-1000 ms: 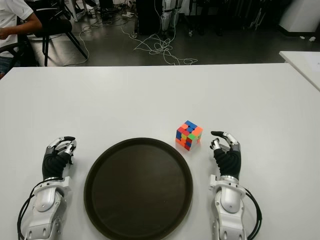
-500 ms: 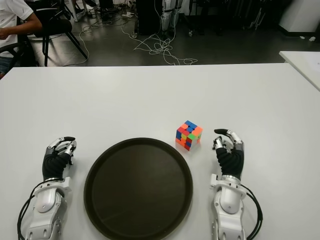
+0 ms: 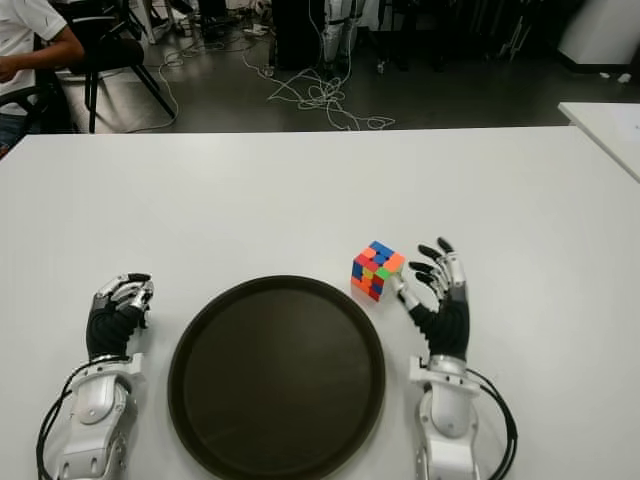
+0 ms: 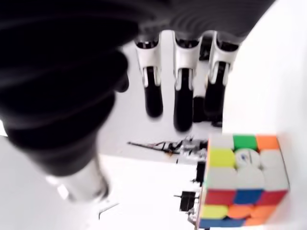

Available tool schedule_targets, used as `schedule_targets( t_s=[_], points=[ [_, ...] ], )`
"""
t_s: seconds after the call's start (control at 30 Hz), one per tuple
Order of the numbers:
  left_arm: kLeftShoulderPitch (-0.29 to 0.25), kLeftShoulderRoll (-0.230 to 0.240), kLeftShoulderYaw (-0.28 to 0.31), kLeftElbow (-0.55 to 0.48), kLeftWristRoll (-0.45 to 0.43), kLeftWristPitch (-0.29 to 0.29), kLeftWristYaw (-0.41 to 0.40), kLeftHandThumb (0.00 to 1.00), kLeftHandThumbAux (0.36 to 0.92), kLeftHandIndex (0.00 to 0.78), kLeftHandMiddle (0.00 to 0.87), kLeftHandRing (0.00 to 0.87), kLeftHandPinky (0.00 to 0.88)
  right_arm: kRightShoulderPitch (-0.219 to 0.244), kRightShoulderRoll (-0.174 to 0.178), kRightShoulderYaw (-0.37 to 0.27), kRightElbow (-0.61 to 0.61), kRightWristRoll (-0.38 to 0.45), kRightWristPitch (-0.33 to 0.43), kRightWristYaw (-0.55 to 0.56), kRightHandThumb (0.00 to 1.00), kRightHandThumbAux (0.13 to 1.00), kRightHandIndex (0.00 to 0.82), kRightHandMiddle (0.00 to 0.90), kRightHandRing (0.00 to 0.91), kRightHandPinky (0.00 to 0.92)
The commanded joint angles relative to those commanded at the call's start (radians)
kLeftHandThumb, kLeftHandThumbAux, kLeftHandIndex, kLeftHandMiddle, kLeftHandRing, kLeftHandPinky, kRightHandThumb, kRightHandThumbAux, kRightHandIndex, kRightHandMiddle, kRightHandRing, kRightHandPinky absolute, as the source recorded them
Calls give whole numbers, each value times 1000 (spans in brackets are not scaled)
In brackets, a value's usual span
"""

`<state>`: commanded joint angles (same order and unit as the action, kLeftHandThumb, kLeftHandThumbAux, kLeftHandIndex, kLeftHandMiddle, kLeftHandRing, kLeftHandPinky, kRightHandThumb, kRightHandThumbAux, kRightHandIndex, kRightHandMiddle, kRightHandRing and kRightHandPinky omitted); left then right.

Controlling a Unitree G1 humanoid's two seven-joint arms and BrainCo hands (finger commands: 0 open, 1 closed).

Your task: Pick up the Rubik's Cube and put it in the plate

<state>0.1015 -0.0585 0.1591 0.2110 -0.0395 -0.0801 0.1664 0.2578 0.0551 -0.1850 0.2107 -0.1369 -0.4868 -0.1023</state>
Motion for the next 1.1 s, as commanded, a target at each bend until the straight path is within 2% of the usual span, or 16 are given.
schedule_targets(
  t_s=[0.37,0.6,1.1],
  points=[
    [-11,37,-22,38,52,-10,-4,699,711,434,704,726,711,-17,-25,-9,39,-77,-36,-25,0,871,1,10,0,0],
    [-12,44,-31,36,82,12,5,700,709,434,685,705,690,-23,-36,-12,59,-113,-61,-47,0,872,0,3,0,0],
    [-6,38,-40,-5,82,68,-8,706,704,438,748,762,756,-41,-75,-11,52,-195,-67,-79,0,876,0,8,0,0]
  ],
)
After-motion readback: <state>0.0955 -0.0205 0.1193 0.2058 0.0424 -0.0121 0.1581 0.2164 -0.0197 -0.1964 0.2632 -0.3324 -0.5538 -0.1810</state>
